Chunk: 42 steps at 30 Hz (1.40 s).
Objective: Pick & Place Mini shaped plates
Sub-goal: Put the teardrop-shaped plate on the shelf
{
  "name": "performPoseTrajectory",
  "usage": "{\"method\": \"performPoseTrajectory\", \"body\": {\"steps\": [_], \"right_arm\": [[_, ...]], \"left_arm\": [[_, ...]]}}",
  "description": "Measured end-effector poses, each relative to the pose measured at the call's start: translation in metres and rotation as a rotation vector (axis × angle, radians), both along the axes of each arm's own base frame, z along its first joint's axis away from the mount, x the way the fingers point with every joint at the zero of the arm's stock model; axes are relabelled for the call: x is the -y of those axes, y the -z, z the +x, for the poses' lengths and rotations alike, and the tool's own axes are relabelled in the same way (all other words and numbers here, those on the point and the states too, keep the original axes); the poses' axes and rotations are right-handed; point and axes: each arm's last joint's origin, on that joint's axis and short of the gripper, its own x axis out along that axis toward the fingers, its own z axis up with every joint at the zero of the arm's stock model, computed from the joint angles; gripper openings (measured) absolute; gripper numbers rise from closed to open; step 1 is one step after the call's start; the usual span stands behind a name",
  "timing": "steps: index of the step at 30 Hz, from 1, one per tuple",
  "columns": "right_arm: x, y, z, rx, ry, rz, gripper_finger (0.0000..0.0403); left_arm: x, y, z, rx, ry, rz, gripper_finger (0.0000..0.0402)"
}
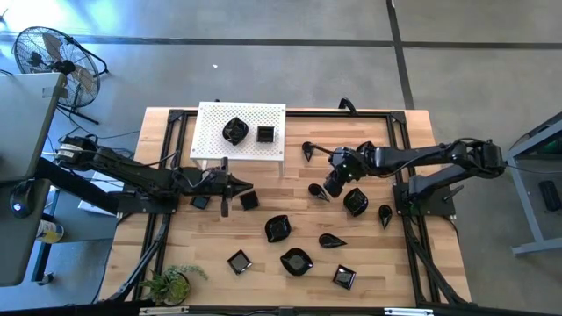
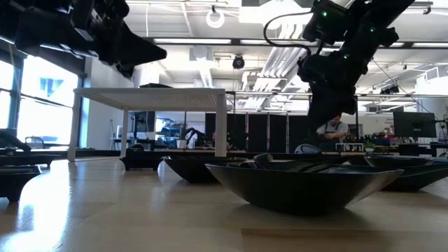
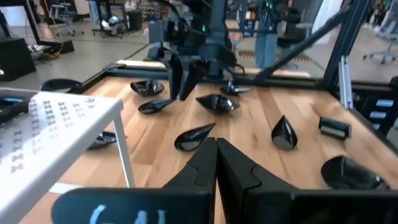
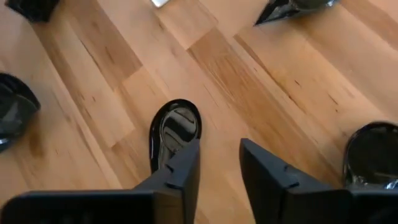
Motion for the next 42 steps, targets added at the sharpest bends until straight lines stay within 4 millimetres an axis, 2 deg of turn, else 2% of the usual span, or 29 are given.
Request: {"method": "performPoseTrajectory", "body": {"steps": [4, 16, 24, 31, 36, 42], "right_arm": [[0.005, 0.005, 0.001, -0.012, 0.034, 0.078, 0.0124], [0.001, 0.024, 0.006, -0.102, 0.033, 0.132, 0.0126], [-0.008, 0.036, 0.011, -0.150, 0.017, 0.193, 0.0126], [-0.017, 0.044, 0.021, -0.118, 0.032, 0.265, 0.0125], [-0.020, 0.053, 0.024, -0.143, 0.047, 0.282, 0.0102], [-0.025, 0.057, 0.029, -0.129, 0.030, 0.274, 0.0040]], "left_arm": [[0.000, 0.001, 0.000, -0.012, -0.005, 0.010, 0.0001], [0.000, 0.002, 0.000, -0.025, -0.003, 0.010, 0.0001], [-0.001, 0.002, 0.000, -0.021, -0.026, -0.027, 0.0001], [-0.001, 0.002, 0.000, -0.021, -0.045, -0.026, 0.0001], [-0.001, 0.002, 0.000, -0.020, -0.045, -0.034, 0.0001], [-0.001, 0.002, 0.000, -0.018, -0.047, -0.056, 0.0001]]}}
